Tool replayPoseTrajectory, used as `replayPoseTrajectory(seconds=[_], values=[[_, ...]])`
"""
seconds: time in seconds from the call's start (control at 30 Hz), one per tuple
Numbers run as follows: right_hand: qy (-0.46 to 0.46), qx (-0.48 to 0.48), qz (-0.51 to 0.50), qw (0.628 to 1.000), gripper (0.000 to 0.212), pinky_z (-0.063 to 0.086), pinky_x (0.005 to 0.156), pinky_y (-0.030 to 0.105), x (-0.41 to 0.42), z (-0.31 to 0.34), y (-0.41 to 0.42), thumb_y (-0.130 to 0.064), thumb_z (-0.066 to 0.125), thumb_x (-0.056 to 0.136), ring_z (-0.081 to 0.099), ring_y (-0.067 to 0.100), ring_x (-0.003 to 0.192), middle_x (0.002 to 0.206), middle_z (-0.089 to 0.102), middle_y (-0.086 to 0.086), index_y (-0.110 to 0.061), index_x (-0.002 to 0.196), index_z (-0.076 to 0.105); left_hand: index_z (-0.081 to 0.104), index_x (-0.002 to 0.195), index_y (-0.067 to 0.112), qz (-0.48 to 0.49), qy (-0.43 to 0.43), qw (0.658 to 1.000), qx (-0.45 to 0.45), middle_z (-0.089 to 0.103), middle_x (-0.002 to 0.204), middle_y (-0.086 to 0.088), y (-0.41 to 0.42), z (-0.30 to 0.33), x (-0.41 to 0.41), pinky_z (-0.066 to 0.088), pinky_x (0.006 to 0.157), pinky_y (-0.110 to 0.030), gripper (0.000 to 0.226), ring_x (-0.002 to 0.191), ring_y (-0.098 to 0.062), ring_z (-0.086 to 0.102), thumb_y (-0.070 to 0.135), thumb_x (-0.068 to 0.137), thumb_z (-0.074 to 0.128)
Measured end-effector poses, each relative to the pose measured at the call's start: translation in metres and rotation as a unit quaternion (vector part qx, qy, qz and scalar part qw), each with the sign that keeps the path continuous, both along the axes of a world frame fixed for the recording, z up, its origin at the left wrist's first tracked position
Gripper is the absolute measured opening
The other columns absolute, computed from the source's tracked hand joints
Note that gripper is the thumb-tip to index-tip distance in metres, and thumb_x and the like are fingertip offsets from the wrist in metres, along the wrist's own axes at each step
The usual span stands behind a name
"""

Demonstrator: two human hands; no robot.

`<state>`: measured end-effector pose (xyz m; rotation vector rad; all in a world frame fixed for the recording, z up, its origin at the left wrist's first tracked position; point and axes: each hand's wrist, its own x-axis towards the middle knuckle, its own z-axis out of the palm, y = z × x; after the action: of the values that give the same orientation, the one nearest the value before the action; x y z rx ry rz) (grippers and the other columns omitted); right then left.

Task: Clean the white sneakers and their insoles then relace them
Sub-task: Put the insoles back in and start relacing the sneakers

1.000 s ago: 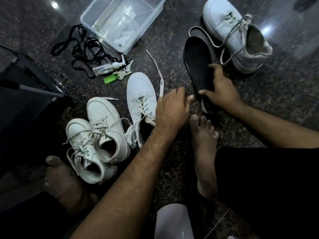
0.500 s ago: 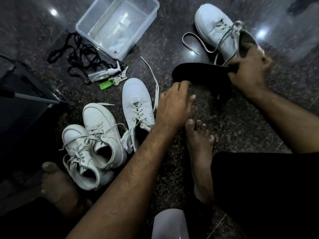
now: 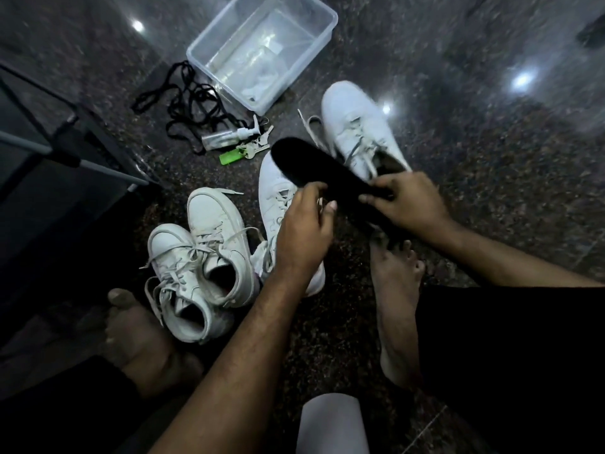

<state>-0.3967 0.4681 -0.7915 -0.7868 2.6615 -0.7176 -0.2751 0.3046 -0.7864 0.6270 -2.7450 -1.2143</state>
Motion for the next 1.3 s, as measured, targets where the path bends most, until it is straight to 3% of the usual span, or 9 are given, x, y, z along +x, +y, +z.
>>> replayPoseTrajectory(seconds=[0.2, 0.3, 0.47, 0.67, 0.9, 1.07, 1.13, 1.23, 1.3], values=[[-0.086, -0.099, 0.001, 0.991, 0.024, 0.055, 0.071, 0.03, 0.019, 0.001, -0.026, -0.042, 0.069, 0.085, 0.069, 0.002, 0.08, 0.084, 0.075, -0.007, -0.023, 0.099, 0.076, 0.052, 0.132, 0.006, 0.017, -0.031, 0.999, -0.015, 0.052, 0.122, -0.015, -0.006, -0.008, 0.008, 0.046, 0.092, -0.04, 0.041, 0.11, -0.032, 0.056, 0.028, 0.098, 0.056], [-0.088, -0.169, -0.041, 0.981, 0.026, 0.053, 0.077, 0.029, 0.014, 0.006, -0.028, -0.039, 0.064, 0.09, 0.068, 0.008, 0.086, 0.092, 0.073, -0.002, -0.017, 0.098, 0.076, 0.044, 0.136, 0.01, 0.035, -0.001, 0.999, 0.023, 0.044, 0.129, -0.011, -0.007, -0.007, 0.004, 0.05, 0.091, -0.041, 0.046, 0.109, -0.029, 0.059, 0.033, 0.098, 0.055], [-0.145, -0.301, -0.183, 0.924, 0.021, 0.044, 0.065, 0.024, -0.006, 0.023, -0.026, -0.036, 0.054, 0.099, 0.055, 0.003, 0.075, 0.082, 0.062, -0.005, -0.018, 0.091, 0.062, 0.043, 0.141, 0.019, 0.014, 0.019, 1.0, 0.019, 0.041, 0.134, -0.009, -0.006, -0.007, -0.006, 0.053, 0.09, -0.043, 0.051, 0.114, -0.024, 0.055, 0.034, 0.095, 0.059], [-0.173, -0.221, -0.105, 0.954, 0.017, 0.045, 0.081, 0.021, -0.021, 0.024, 0.016, -0.021, 0.053, 0.1, 0.057, -0.003, 0.088, 0.097, 0.062, -0.008, -0.017, 0.116, 0.054, 0.051, 0.142, 0.03, -0.135, -0.01, 0.981, -0.14, 0.032, 0.149, -0.015, 0.008, -0.006, -0.028, 0.048, 0.097, -0.041, 0.06, 0.129, -0.032, 0.042, 0.046, 0.087, 0.069], [-0.206, -0.145, -0.101, 0.962, 0.038, 0.049, 0.097, 0.034, -0.004, 0.01, 0.045, -0.022, 0.056, 0.096, 0.062, 0.017, 0.112, 0.117, 0.064, -0.007, -0.023, 0.134, 0.048, 0.062, 0.104, 0.011, -0.09, -0.042, 0.979, -0.18, 0.049, 0.114, -0.012, -0.005, -0.001, -0.047, 0.051, 0.078, -0.042, 0.038, 0.096, -0.031, 0.056, 0.042, 0.084, 0.073], [-0.178, -0.023, -0.025, 0.983, 0.069, 0.044, 0.099, 0.025, -0.004, 0.038, 0.043, -0.02, 0.056, 0.095, 0.058, 0.005, 0.113, 0.135, 0.054, -0.019, -0.059, 0.144, 0.028, 0.06, 0.095, 0.011, 0.075, -0.003, 0.997, -0.026, 0.06, 0.096, -0.004, -0.011, 0.0, -0.035, 0.048, 0.076, -0.037, 0.019, 0.085, -0.02, 0.057, 0.022, 0.087, 0.073], [-0.175, 0.032, 0.027, 0.984, 0.062, 0.05, 0.098, 0.029, -0.011, 0.053, 0.045, -0.016, 0.055, 0.094, 0.063, 0.006, 0.108, 0.132, 0.058, -0.021, -0.059, 0.137, 0.042, 0.061, 0.09, 0.016, 0.15, 0.013, 0.987, 0.057, 0.065, 0.086, 0.004, -0.016, 0.0, -0.034, 0.05, 0.075, -0.03, 0.013, 0.08, -0.013, 0.061, 0.016, 0.085, 0.074], [-0.302, 0.022, 0.043, 0.952, 0.051, 0.055, 0.084, 0.026, -0.022, 0.068, 0.054, -0.006, 0.053, 0.095, 0.067, 0.001, 0.091, 0.109, 0.07, -0.024, -0.049, 0.122, 0.062, 0.064, 0.09, 0.019, 0.222, 0.027, 0.963, 0.151, 0.067, 0.082, 0.01, -0.016, 0.004, -0.034, 0.05, 0.065, -0.019, 0.009, 0.07, 0.0, 0.064, 0.014, 0.088, 0.071], [-0.376, -0.033, 0.044, 0.925, 0.049, 0.047, 0.079, 0.029, -0.026, 0.075, 0.057, 0.0, 0.051, 0.096, 0.07, 0.022, 0.094, 0.106, 0.074, -0.011, -0.041, 0.117, 0.069, 0.063, 0.095, 0.018, 0.247, 0.031, 0.943, 0.221, 0.068, 0.09, 0.008, -0.016, 0.004, -0.033, 0.052, 0.06, -0.024, 0.01, 0.069, -0.007, 0.071, 0.009, 0.092, 0.065]])
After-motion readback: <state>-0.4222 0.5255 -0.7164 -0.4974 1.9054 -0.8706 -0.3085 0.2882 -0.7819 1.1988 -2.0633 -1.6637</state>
